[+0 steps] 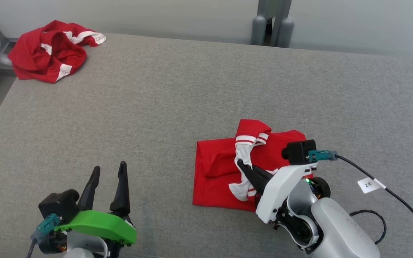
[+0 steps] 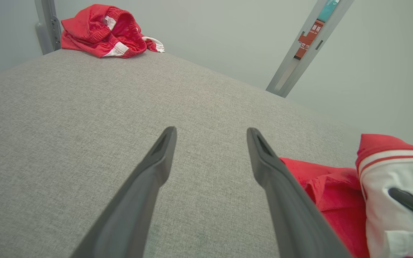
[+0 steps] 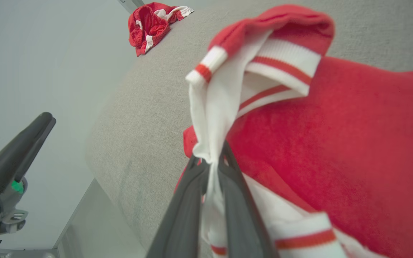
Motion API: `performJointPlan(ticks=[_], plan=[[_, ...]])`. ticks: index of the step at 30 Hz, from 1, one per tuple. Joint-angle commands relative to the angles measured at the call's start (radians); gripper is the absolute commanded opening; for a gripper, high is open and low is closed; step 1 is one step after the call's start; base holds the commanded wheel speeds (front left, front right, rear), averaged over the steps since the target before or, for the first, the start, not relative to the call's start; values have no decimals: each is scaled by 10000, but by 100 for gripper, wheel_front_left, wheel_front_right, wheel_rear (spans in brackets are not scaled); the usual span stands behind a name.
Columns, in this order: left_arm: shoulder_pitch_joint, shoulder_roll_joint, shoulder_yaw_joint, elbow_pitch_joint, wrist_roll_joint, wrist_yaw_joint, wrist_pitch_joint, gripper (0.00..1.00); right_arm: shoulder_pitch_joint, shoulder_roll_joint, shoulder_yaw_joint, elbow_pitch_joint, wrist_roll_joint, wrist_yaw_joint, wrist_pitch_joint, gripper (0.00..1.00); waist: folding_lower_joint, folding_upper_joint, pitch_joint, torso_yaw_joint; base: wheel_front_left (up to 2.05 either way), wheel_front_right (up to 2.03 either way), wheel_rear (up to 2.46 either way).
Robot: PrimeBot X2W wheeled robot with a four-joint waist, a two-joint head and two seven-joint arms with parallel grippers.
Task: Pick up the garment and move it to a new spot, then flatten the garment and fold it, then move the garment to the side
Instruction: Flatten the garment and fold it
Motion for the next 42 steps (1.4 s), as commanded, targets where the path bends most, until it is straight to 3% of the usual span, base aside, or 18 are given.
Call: performJointPlan(ticks=[1,8,9,10,11,12,21,28,37,42], plan=[[-174,-45,7,45,38,-45,-58,100,-313,-19,151,332,205,3,-194,0,0,0,142,269,0,0,0],[-350,-158,-58,226,58,-135,-125,100,-1450,-19,841,2255,607,3,-956,2,0,0,250,617,0,0,0],[-376,-171,-66,254,72,-154,-146,100,-1608,-17,969,2512,707,3,-1091,35,0,0,256,656,0,0,0],[-398,-187,-71,266,82,-164,-161,100,-1716,-14,1080,2690,823,3,-1189,55,0,0,262,689,0,0,0],[-425,-205,-77,288,88,-176,-156,100,-1849,-9,1229,2885,964,3,-1297,89,0,0,264,720,0,0,0],[-439,-214,-81,304,90,-190,-172,100,-1957,-14,1360,3030,1094,3,-1399,100,0,0,264,742,0,0,0],[-453,-289,-56,392,112,-199,-264,100,-2871,-20,2601,3536,2375,1,-2575,100,0,0,244,713,0,0,0],[-429,-314,-120,389,151,-245,-315,100,-3368,-23,2800,3075,2777,1,-3453,100,0,0,153,359,0,0,0],[-587,-309,-241,326,309,-166,-334,100,-3454,-142,1290,3075,875,1,-4212,100,0,0,19,-53,0,0,0],[-629,-350,-262,361,451,-161,-377,100,-2864,-585,57,2766,-397,1,-4288,100,0,0,-12,-202,0,0,0]])
